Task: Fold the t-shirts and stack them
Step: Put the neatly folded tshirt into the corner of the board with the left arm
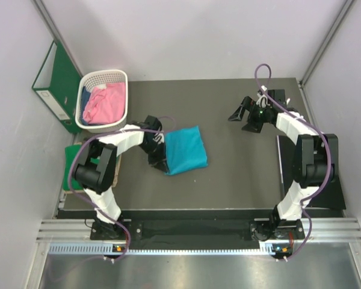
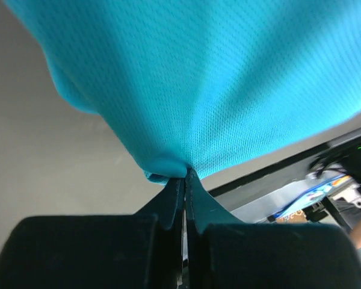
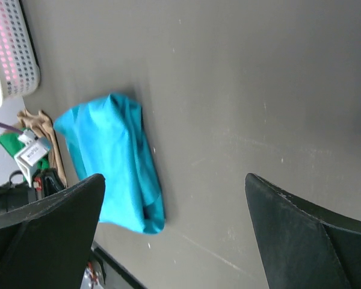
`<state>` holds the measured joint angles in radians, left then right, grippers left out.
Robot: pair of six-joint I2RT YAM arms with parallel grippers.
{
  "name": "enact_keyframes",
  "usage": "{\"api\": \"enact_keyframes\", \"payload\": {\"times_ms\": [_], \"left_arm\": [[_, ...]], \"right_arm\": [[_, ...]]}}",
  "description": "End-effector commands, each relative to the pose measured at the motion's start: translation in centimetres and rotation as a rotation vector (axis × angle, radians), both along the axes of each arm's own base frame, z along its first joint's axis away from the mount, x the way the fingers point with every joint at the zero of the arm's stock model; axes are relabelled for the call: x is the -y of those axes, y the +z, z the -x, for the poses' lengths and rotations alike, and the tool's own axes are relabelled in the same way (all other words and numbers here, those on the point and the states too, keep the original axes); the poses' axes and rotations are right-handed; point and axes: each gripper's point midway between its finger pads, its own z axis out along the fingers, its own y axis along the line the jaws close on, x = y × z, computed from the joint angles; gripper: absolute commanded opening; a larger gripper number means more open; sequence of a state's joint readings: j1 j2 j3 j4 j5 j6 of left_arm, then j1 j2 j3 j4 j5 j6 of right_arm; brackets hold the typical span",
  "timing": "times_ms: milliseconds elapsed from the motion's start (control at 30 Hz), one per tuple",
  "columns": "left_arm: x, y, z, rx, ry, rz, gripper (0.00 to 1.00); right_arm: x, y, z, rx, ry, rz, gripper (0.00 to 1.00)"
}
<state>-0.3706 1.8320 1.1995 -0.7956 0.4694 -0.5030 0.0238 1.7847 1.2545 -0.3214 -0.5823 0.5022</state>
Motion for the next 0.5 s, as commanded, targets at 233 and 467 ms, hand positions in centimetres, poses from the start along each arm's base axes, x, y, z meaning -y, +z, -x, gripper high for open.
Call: {"api": "enact_keyframes", "payload": {"times_ms": [233, 467], "left_arm": [[-4.3, 3.2, 3.6, 0.109, 0.033, -0.143, 0.0], [-5.5, 7.8, 2.2, 0.301, 0.068, -0.166, 0.99]], "right_arm": [[-0.4, 0.8, 3.1, 0.028, 0.044, -0.007, 1.0], [-0.3, 1.4, 3.8, 0.047, 0.05, 0.01, 1.0]]}}
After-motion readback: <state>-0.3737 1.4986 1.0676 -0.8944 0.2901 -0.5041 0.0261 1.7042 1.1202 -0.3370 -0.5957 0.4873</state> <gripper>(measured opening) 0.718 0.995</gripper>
